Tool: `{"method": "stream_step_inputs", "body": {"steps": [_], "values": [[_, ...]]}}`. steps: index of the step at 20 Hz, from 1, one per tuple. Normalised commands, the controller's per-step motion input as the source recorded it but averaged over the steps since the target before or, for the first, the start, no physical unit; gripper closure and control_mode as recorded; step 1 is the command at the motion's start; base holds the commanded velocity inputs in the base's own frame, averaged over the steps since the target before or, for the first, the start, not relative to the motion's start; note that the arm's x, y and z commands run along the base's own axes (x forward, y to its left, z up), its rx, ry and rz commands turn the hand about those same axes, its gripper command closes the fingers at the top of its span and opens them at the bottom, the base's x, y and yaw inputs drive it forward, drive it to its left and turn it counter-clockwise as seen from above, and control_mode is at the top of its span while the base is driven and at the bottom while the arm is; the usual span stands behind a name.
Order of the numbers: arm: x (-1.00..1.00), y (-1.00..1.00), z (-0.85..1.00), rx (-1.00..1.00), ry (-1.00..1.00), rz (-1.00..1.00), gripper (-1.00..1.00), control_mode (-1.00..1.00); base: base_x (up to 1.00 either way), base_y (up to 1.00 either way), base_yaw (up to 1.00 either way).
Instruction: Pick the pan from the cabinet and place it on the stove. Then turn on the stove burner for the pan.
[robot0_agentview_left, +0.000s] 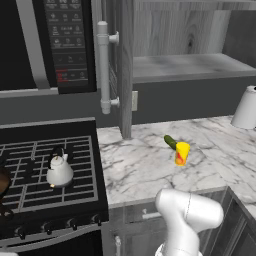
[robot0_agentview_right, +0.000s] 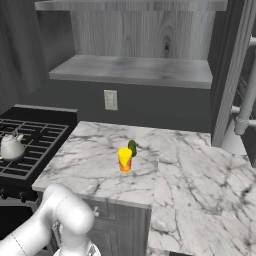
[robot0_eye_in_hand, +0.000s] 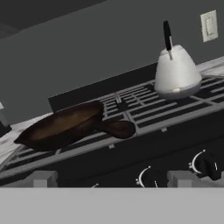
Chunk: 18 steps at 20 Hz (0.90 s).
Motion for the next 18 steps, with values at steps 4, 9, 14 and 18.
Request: {"method": "stream_step_inputs", "body": {"steps": [4, 9, 14, 18], "values": [[0.06, 0.16, -0.10, -0.12, 0.00, 0.00, -1.00, -1.00, 0.00, 0.00, 0.00], [0.05, 0.04, -0.18, -0.04, 0.00, 0.00, -1.00, -1.00, 0.00, 0.00, 0.00], [0.01, 0.00, -0.21, 0.00, -0.02, 0.00, -1.00, -1.00, 0.00, 0.00, 0.00], [0.06, 0.00, -0.13, 0.00, -0.01, 0.00, -1.00, -1.00, 0.00, 0.00, 0.00]]}}
